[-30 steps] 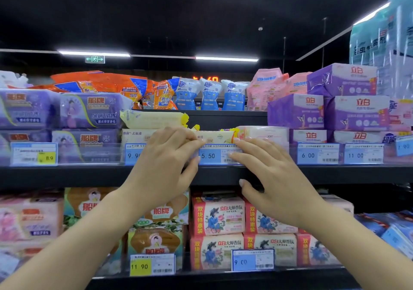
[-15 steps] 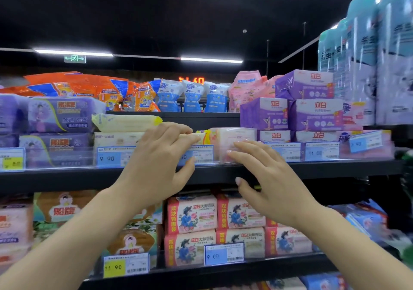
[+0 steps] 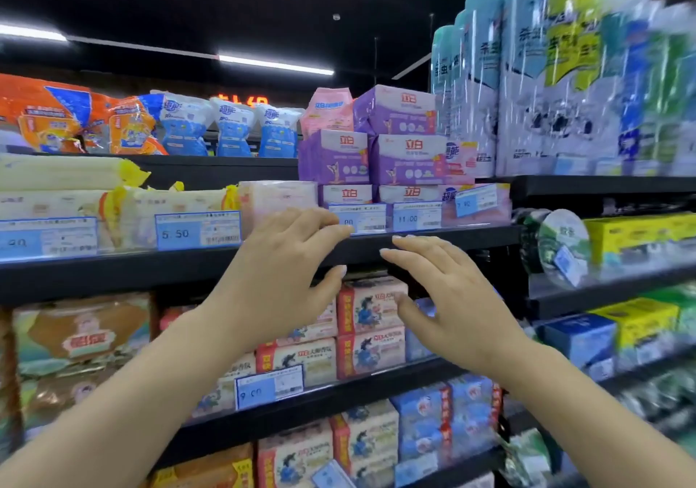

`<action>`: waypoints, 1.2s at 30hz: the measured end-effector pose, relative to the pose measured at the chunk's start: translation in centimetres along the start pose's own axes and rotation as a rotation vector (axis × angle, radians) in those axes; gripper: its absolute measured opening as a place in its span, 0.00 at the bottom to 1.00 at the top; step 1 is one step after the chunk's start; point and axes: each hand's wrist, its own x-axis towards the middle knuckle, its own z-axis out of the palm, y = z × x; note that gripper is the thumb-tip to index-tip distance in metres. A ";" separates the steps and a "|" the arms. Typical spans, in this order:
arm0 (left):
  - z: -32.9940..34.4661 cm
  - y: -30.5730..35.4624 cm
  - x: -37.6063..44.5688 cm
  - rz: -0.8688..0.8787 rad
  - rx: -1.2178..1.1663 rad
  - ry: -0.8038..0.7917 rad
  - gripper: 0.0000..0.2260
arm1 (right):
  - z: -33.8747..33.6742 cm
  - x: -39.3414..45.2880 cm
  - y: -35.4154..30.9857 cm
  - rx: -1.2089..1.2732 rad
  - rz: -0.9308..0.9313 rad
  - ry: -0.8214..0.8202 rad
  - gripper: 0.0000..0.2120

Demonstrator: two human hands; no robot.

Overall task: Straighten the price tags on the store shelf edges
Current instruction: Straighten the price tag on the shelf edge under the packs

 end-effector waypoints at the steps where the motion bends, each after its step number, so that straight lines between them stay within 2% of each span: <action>1: 0.4 0.2 0.3 0.012 -0.015 0.002 0.21 | -0.3 -0.3 0.3 -0.012 0.010 0.001 0.23; 10: 3.8 2.0 3.0 0.110 -0.142 0.042 0.21 | -2.8 -2.6 3.4 -0.141 0.146 -0.033 0.23; 18: 7.0 5.3 6.0 0.111 -0.156 0.044 0.21 | -3.7 -4.6 8.3 -0.164 0.177 -0.053 0.23; 29: 11.3 11.1 11.8 -0.039 -0.051 0.047 0.23 | -4.0 -4.7 19.5 -0.082 0.063 -0.058 0.24; 36: 12.4 12.4 13.9 -0.145 0.079 0.062 0.24 | -3.1 -2.0 23.0 -0.007 -0.032 -0.001 0.24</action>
